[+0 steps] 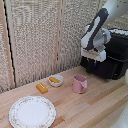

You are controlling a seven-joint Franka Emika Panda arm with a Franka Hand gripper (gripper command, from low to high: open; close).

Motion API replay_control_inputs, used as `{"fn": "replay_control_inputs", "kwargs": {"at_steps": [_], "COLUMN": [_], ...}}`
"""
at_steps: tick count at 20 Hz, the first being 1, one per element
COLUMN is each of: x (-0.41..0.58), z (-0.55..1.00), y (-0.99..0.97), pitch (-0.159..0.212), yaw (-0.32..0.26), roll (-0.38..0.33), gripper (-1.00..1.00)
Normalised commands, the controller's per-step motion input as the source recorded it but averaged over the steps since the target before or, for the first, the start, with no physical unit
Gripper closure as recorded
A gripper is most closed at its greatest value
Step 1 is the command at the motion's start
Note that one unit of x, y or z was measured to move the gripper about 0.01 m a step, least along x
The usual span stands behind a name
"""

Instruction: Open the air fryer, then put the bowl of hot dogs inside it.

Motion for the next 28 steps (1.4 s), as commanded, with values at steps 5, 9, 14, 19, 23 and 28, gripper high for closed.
{"fn": "replay_control_inputs", "kwargs": {"at_steps": [5, 9, 14, 19, 23, 28], "x": [-0.187, -0.486, -0.5, -0.098, 0.123, 0.375], "z": [0.31, 0.02, 0.0, -0.04, -0.01, 0.0], "y": [0.92, 0.73, 0.6, 0.85, 0.96, 0.94], "pitch": [-0.066, -0.083, -0.103, -0.089, -0.014, 0.009], "yaw": [0.0, 0.019, 0.044, 0.004, 0.0, 0.0], "roll": [0.0, 0.028, 0.018, -0.019, -0.019, -0.002], "gripper": [1.0, 1.0, 1.0, 1.0, 1.0, 1.0]}}
